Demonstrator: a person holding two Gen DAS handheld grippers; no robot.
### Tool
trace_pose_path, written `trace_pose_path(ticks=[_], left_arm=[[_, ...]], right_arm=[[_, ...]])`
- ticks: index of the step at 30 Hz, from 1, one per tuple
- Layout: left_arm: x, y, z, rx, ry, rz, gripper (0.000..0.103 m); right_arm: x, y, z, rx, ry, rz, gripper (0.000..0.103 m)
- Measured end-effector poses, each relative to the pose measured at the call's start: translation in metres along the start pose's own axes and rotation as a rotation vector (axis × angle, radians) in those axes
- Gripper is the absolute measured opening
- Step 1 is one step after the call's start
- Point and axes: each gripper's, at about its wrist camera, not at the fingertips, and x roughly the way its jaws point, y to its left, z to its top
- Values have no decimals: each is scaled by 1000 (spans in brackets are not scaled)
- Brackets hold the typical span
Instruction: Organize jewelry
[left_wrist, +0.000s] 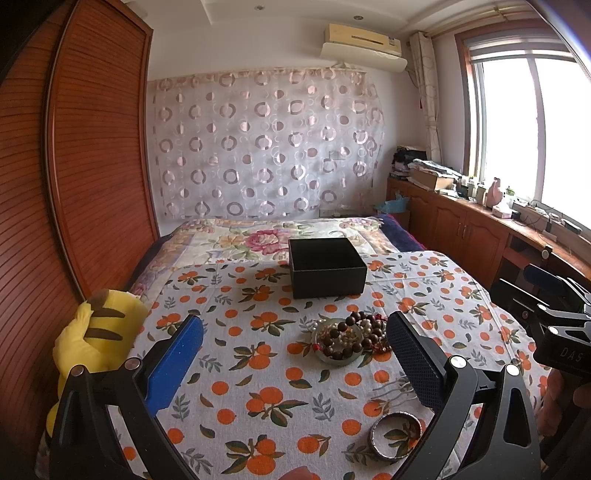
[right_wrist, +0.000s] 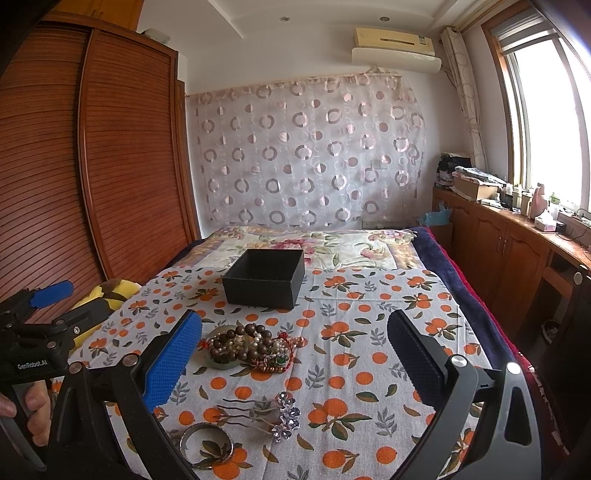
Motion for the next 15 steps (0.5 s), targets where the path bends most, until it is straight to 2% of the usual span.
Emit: trace_pose_path(ticks=[10, 15], left_arm=[[0, -2, -1, 3, 16, -11, 96], [10, -6, -12, 32, 80, -58, 96]], right_arm=[[4, 0, -1, -4, 15, 11, 101], [-2, 3, -2, -27, 63, 35, 101]])
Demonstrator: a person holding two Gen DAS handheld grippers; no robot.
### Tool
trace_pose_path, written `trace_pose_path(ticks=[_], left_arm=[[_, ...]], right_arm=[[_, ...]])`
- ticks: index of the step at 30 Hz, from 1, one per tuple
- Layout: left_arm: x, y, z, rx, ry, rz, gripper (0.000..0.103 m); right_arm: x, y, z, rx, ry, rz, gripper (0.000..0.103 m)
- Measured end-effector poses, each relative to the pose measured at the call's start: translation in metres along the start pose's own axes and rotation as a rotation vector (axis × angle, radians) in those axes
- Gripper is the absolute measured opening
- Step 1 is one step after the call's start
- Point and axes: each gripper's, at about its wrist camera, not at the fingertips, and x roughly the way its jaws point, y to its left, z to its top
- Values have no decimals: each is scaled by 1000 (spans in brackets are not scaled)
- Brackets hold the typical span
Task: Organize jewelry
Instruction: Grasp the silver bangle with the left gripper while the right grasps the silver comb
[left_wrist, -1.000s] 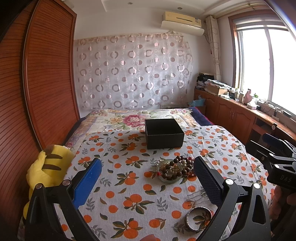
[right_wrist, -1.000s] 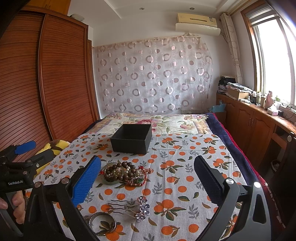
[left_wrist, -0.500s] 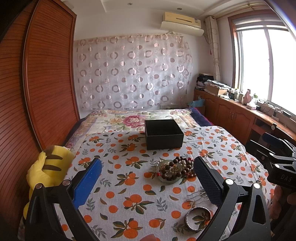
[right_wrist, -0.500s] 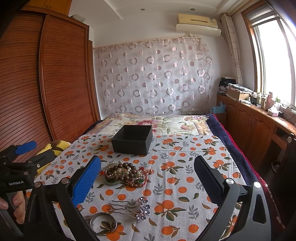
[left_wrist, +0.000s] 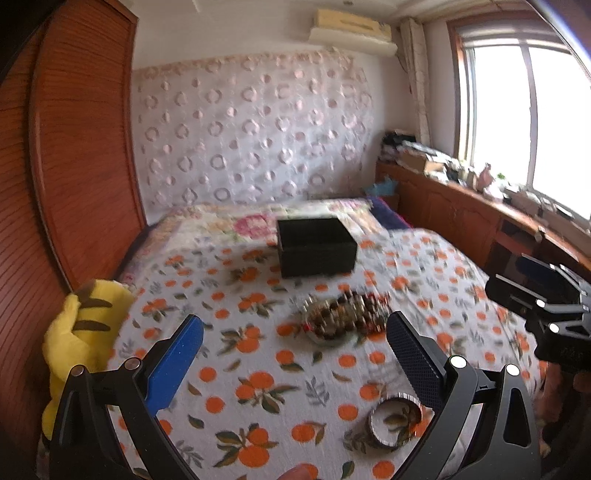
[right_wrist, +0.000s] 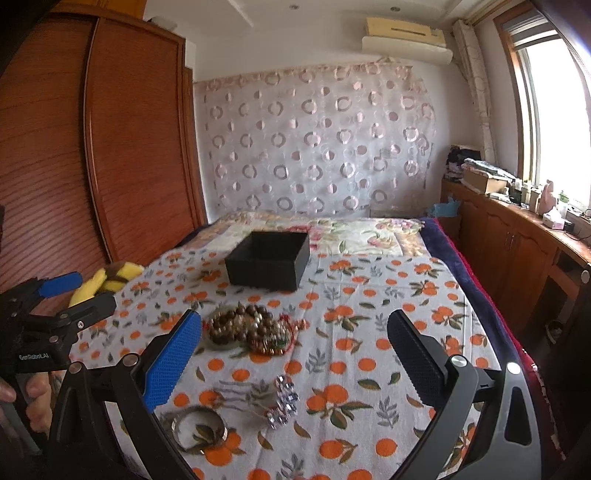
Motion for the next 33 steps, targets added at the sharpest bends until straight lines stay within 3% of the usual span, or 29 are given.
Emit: trace_pose_path(ticks=[14, 26, 28, 33], left_arm=[[60, -32, -56, 99, 255, -181, 96], [78, -67, -76, 175, 339, -270, 96], [77, -72, -76, 193, 338, -276, 89], [78, -78, -81, 221, 348, -257, 61]], right_arm=[[36, -25, -51, -26, 159, 20, 63], [45, -30, -61, -19, 197, 19, 62], [45, -30, -62, -17, 200, 18, 62], [47, -32, -64, -11, 209, 26, 62]])
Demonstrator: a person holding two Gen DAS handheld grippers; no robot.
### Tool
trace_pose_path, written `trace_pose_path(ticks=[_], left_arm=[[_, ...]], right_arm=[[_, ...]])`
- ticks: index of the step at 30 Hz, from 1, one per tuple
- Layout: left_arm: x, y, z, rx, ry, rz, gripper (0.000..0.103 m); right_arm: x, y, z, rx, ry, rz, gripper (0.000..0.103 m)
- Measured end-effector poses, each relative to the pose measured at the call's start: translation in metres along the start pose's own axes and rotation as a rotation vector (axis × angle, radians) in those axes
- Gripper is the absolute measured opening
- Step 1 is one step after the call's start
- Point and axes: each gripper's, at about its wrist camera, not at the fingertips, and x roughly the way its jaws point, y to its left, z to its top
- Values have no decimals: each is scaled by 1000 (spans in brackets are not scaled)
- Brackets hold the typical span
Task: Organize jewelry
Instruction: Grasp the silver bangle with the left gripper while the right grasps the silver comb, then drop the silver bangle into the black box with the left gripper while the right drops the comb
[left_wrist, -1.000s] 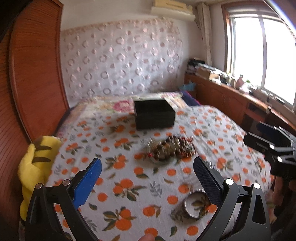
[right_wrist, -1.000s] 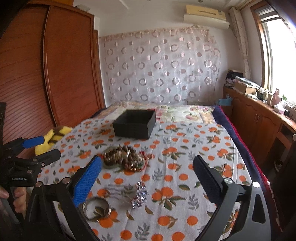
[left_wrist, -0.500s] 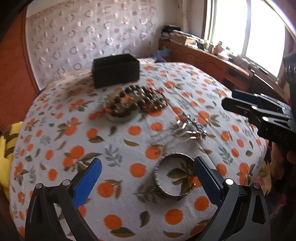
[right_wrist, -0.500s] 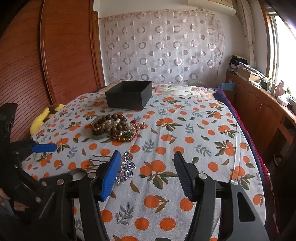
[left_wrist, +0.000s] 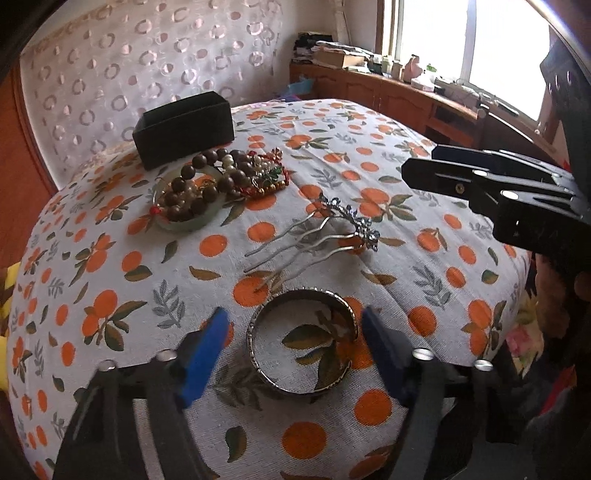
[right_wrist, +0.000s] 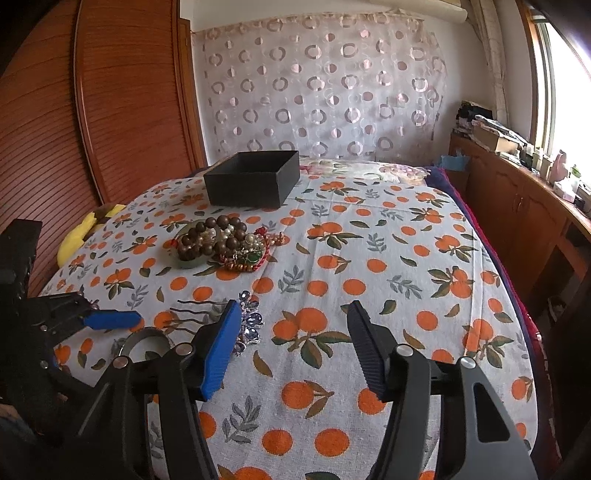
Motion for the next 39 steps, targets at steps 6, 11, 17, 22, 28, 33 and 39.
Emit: trace_pose_path(ticks=[6, 11, 17, 22, 28, 33, 39], left_arm=[[-7, 7, -2, -19, -21, -6, 55], [-15, 24, 8, -44, -40, 9, 55], [-31, 46, 16, -90, -93, 45, 55], [-40, 60, 16, -115, -117, 56, 55], [-43, 69, 21, -133, -133, 64, 55], [-41, 81, 33, -141, -146, 72, 55], [-28, 96, 57, -133, -148, 82, 55]], right_arm=[[15, 10, -3, -29, 47, 58, 51], [37, 18, 5, -26, 109, 114, 50], [63, 24, 6, -20, 181, 116, 43], [67, 27, 2, -14, 195, 113, 39], [64, 28, 7, -78, 205, 114, 22], [56, 16, 21, -97, 166, 87, 5], [52, -2, 31, -114, 148, 98, 5]])
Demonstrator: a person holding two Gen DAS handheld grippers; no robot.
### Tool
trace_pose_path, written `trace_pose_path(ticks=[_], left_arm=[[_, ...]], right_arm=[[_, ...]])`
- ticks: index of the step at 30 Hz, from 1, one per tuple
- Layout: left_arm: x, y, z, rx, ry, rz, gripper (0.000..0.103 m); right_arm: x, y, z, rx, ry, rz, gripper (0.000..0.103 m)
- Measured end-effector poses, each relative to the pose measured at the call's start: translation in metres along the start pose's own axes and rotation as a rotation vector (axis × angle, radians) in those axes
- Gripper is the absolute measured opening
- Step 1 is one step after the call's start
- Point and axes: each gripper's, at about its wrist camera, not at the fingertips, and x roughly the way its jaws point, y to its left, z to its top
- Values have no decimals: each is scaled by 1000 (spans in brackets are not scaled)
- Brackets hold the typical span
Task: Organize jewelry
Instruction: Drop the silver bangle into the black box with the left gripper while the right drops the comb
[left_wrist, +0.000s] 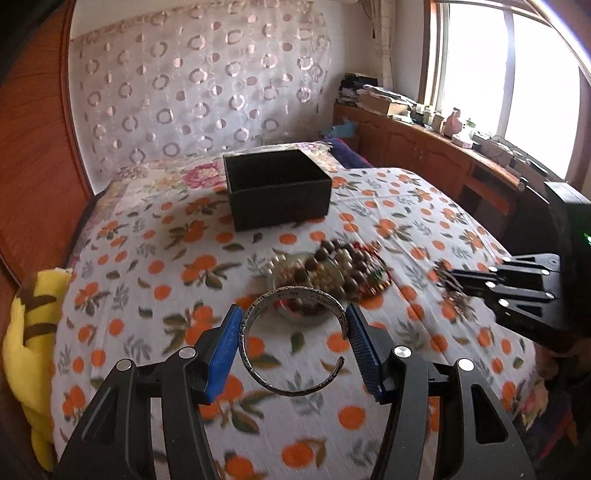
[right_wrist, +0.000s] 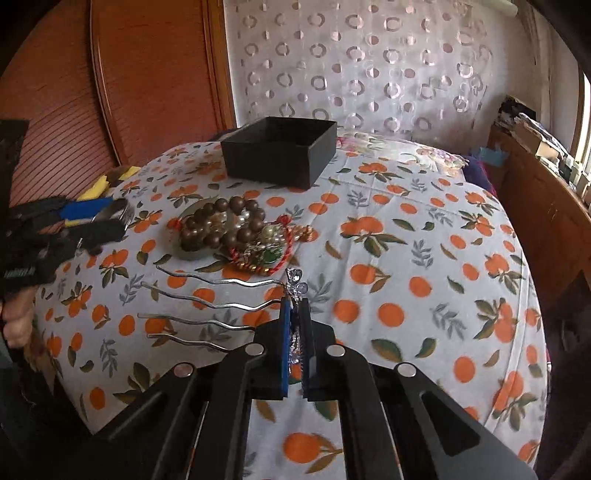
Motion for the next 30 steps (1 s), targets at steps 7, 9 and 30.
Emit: trace_pose_path(ticks=[7, 9, 30], left_arm=[[20, 5, 28, 12, -1, 1, 55], [26, 4, 40, 24, -5, 4, 55], [158, 24, 163, 91, 66, 50, 55]], right_arm=[[3, -13, 17, -5, -18, -7, 6], [6, -20, 29, -10, -27, -16, 6], [54, -66, 128, -26, -89, -58, 6]])
